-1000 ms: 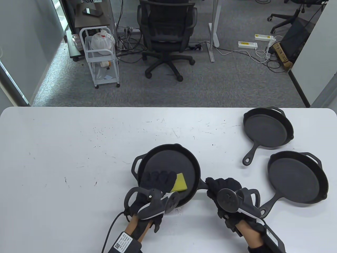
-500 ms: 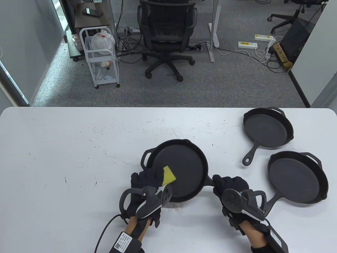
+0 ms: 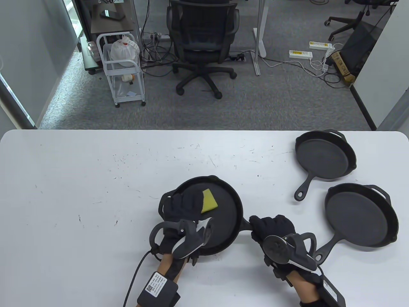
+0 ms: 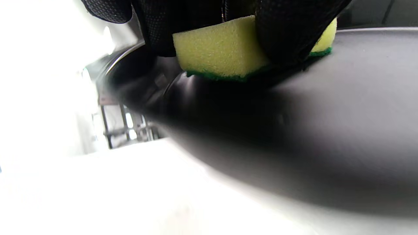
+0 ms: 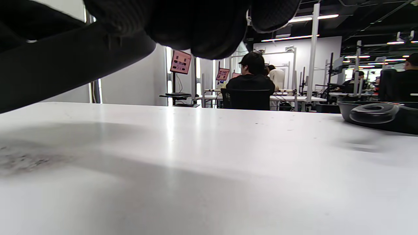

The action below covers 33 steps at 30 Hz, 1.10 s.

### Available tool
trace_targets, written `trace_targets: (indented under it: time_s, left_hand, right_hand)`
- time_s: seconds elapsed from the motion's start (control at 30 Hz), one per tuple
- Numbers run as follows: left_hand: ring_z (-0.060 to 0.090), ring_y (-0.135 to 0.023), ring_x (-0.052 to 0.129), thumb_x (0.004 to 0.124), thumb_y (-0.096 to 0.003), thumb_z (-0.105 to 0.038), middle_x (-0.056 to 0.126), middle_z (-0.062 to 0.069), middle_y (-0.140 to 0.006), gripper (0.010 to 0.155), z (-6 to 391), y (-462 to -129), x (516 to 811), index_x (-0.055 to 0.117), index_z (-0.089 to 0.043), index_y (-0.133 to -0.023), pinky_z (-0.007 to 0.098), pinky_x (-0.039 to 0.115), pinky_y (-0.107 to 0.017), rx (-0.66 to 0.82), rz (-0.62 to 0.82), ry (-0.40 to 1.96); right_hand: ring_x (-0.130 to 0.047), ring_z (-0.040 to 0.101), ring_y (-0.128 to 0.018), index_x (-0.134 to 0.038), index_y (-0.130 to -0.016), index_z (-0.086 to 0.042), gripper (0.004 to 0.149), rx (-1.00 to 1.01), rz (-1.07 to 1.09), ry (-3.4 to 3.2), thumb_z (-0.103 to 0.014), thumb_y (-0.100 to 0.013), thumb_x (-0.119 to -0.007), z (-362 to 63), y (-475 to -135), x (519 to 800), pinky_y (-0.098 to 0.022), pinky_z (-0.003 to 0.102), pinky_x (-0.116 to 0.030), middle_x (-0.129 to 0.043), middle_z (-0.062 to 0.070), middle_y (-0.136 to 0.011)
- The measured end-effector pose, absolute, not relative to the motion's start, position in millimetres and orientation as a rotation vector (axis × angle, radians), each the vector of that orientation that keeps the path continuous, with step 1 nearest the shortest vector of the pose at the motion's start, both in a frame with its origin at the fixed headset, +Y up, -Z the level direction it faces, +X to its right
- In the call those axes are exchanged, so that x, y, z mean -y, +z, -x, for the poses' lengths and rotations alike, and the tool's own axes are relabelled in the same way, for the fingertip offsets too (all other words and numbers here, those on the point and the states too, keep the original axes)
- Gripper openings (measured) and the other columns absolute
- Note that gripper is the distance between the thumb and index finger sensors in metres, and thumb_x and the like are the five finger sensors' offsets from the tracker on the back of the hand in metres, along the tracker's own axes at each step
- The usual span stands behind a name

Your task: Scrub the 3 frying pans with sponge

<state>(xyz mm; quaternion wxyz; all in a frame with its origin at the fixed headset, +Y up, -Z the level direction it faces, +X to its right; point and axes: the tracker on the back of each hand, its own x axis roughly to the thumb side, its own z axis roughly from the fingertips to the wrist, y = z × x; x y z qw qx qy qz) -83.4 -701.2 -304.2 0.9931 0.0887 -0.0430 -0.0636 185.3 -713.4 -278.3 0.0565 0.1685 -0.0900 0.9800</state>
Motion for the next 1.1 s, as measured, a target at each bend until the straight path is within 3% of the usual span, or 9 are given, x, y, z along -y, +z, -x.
trace_targets:
  time_s: [0.2,0.37,0.47,0.6,0.7,0.87,1.1]
  left_hand:
    - [0.034,-0.104,0.075,0.085,-0.0465,-0.047,0.072,0.006,-0.117,0.078,76,-292,710,0.057,-0.029,-0.116,0.064,0.056,-0.077,0.253,-0.014,-0.029]
    - [0.034,-0.106,0.074,0.083,-0.0467,-0.049,0.069,0.005,-0.118,0.079,50,-287,712,0.053,-0.030,-0.117,0.063,0.057,-0.078,0.353,-0.054,0.024]
    - [0.034,-0.106,0.073,0.081,-0.0480,-0.049,0.067,0.006,-0.119,0.079,51,-292,703,0.050,-0.030,-0.118,0.063,0.057,-0.079,0.273,-0.092,0.020]
    - [0.036,-0.102,0.076,0.083,-0.0470,-0.046,0.071,0.009,-0.116,0.079,73,-296,698,0.052,-0.027,-0.117,0.064,0.058,-0.077,0.089,-0.272,-0.084]
    - [0.034,-0.100,0.078,0.084,-0.0468,-0.047,0.072,0.008,-0.115,0.079,87,-293,701,0.053,-0.028,-0.117,0.063,0.059,-0.077,0.021,-0.209,-0.151]
    - [0.035,-0.100,0.078,0.086,-0.0462,-0.046,0.073,0.008,-0.114,0.078,81,-288,709,0.057,-0.028,-0.116,0.064,0.058,-0.076,0.135,-0.097,-0.167]
    - [0.032,-0.097,0.084,0.087,-0.0445,-0.048,0.076,0.006,-0.116,0.079,51,-279,709,0.058,-0.029,-0.116,0.058,0.070,-0.073,0.226,-0.162,-0.079]
  right_hand:
    - [-0.094,0.023,-0.053,-0.074,-0.092,-0.027,0.055,0.324,-0.419,2.981,-0.041,-0.039,-0.080,-190,-280,715,-0.064,0.056,-0.068,-0.093,-0.003,-0.071]
    - [-0.094,0.023,-0.052,-0.074,-0.092,-0.027,0.055,0.357,-0.484,3.009,-0.041,-0.039,-0.080,-179,-275,714,-0.063,0.056,-0.069,-0.093,-0.003,-0.071]
    - [-0.094,0.022,-0.053,-0.075,-0.091,-0.028,0.055,0.368,-0.584,3.027,-0.042,-0.038,-0.081,-169,-269,715,-0.064,0.055,-0.068,-0.093,-0.004,-0.071]
    - [-0.094,0.023,-0.053,-0.076,-0.091,-0.030,0.055,0.377,-0.665,3.011,-0.041,-0.037,-0.083,-166,-263,713,-0.064,0.055,-0.068,-0.094,-0.004,-0.070]
    - [-0.095,0.023,-0.052,-0.077,-0.090,-0.030,0.055,0.389,-0.598,3.021,-0.040,-0.037,-0.084,-176,-265,711,-0.064,0.056,-0.069,-0.094,-0.004,-0.070]
    - [-0.094,0.023,-0.051,-0.076,-0.091,-0.028,0.055,0.424,-0.439,3.018,-0.040,-0.038,-0.083,-191,-271,709,-0.063,0.056,-0.069,-0.094,-0.003,-0.070]
    - [-0.095,0.022,-0.051,-0.076,-0.091,-0.029,0.054,0.407,-0.555,3.004,-0.042,-0.039,-0.082,-174,-266,713,-0.063,0.055,-0.070,-0.094,-0.003,-0.071]
